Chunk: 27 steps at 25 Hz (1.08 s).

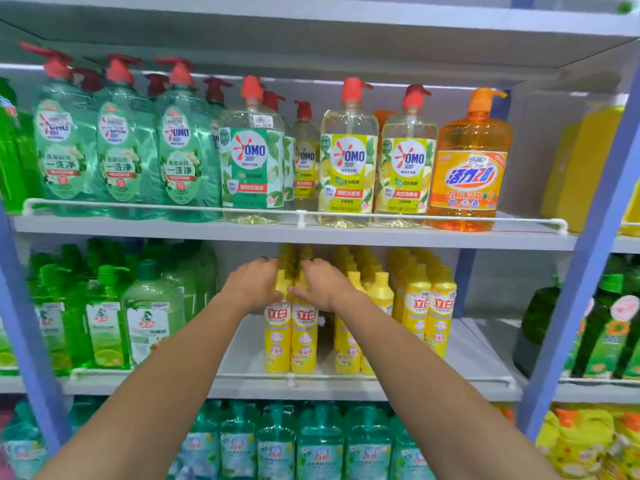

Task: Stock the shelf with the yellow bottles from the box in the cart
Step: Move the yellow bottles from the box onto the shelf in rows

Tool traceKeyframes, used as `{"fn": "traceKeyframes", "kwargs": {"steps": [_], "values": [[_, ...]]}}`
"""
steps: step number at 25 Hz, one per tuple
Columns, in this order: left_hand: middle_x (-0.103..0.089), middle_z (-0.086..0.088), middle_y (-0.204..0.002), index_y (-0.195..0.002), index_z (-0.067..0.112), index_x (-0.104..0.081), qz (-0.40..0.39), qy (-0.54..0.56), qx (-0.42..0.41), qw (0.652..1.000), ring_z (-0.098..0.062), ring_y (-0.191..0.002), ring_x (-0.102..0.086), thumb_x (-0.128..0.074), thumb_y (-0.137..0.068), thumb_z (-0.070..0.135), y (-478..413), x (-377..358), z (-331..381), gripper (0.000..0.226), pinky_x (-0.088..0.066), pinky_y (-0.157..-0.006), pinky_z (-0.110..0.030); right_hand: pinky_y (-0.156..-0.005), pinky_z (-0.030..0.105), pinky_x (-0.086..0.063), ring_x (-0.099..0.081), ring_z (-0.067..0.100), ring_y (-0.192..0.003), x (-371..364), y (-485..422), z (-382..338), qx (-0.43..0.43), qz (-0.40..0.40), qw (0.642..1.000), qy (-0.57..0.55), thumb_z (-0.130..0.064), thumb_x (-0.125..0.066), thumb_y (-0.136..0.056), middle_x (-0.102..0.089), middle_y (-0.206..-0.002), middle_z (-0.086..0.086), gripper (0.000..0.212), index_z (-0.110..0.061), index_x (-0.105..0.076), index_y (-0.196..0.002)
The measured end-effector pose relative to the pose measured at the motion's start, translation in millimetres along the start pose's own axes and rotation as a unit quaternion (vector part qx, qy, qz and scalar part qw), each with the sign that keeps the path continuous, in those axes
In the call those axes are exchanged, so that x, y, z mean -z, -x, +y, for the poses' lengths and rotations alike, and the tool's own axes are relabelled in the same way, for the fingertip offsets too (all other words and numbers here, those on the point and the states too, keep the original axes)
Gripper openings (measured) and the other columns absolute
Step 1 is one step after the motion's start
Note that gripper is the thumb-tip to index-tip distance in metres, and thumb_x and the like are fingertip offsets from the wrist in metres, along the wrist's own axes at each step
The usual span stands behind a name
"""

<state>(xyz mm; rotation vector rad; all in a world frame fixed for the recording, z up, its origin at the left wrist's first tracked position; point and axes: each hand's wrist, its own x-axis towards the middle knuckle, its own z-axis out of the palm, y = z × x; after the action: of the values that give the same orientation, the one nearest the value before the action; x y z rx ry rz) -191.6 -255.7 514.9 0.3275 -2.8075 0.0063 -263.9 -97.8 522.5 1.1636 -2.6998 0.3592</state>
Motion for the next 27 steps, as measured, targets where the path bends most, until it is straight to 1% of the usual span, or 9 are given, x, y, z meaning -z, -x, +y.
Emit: {"fn": "traceKeyframes", "kwargs": {"steps": [2, 4, 7, 13, 18, 27], "values": [[-0.064, -0.009, -0.119, -0.119, 0.016, -0.056, 0.0, 0.033, -0.004, 0.999, -0.033, -0.112, -0.061, -0.076, -0.082, 0.042, -13, -4, -4, 0.05, -0.051, -0.089, -0.043, -0.098, 0.044, -0.047, -0.056, 0.041, -0.122, -8, -8, 0, -0.016, 0.017, 1.0, -0.012, -0.038, -0.068, -0.094, -0.056, -0.13, 0.021, 0.051, -0.005, -0.054, -0.13], [-0.068, -0.007, -0.112, -0.11, 0.016, -0.062, 0.002, 0.09, -0.007, 0.996, -0.032, -0.107, -0.062, -0.079, -0.078, 0.04, -20, -10, -8, 0.044, -0.051, -0.087, -0.041, -0.098, 0.043, -0.049, -0.058, 0.04, -0.121, -13, -13, 4, -0.022, 0.042, 0.999, -0.022, -0.034, -0.071, -0.093, -0.059, -0.128, 0.019, 0.047, -0.008, -0.058, -0.13], [-0.069, -0.007, -0.108, -0.106, 0.018, -0.065, 0.009, 0.151, -0.004, 0.988, -0.03, -0.104, -0.063, -0.084, -0.072, 0.04, -25, -14, -12, 0.044, -0.054, -0.087, -0.041, -0.1, 0.041, -0.05, -0.059, 0.037, -0.122, -15, -18, 14, -0.017, 0.052, 0.998, -0.044, -0.034, -0.075, -0.089, -0.064, -0.128, 0.017, 0.05, -0.014, -0.062, -0.133], [-0.069, -0.008, -0.109, -0.109, 0.017, -0.064, 0.032, 0.134, 0.01, 0.99, -0.032, -0.104, -0.063, -0.083, -0.073, 0.044, -24, -19, -7, 0.049, -0.052, -0.088, -0.041, -0.094, 0.038, -0.05, -0.063, 0.035, -0.113, -19, -17, 21, -0.003, 0.056, 0.996, -0.063, -0.034, -0.077, -0.088, -0.068, -0.119, 0.015, 0.053, -0.015, -0.061, -0.134], [-0.07, -0.005, -0.107, -0.11, 0.02, -0.061, 0.041, 0.148, 0.023, 0.988, -0.03, -0.099, -0.065, -0.084, -0.074, 0.046, -19, -23, -6, 0.05, -0.055, -0.086, -0.043, -0.1, 0.039, -0.048, -0.057, 0.032, -0.122, -19, -13, 19, -0.003, 0.065, 0.996, -0.056, -0.033, -0.074, -0.091, -0.063, -0.129, 0.013, 0.053, -0.016, -0.057, -0.138], [-0.068, -0.006, -0.112, -0.114, 0.02, -0.057, 0.055, 0.185, 0.009, 0.981, -0.03, -0.1, -0.065, -0.08, -0.08, 0.041, -11, -34, -10, 0.046, -0.057, -0.085, -0.046, -0.099, 0.04, -0.05, -0.057, 0.031, -0.121, -18, -6, 8, -0.027, 0.069, 0.996, -0.047, -0.034, -0.072, -0.092, -0.062, -0.127, 0.011, 0.049, -0.019, -0.058, -0.137]]}}
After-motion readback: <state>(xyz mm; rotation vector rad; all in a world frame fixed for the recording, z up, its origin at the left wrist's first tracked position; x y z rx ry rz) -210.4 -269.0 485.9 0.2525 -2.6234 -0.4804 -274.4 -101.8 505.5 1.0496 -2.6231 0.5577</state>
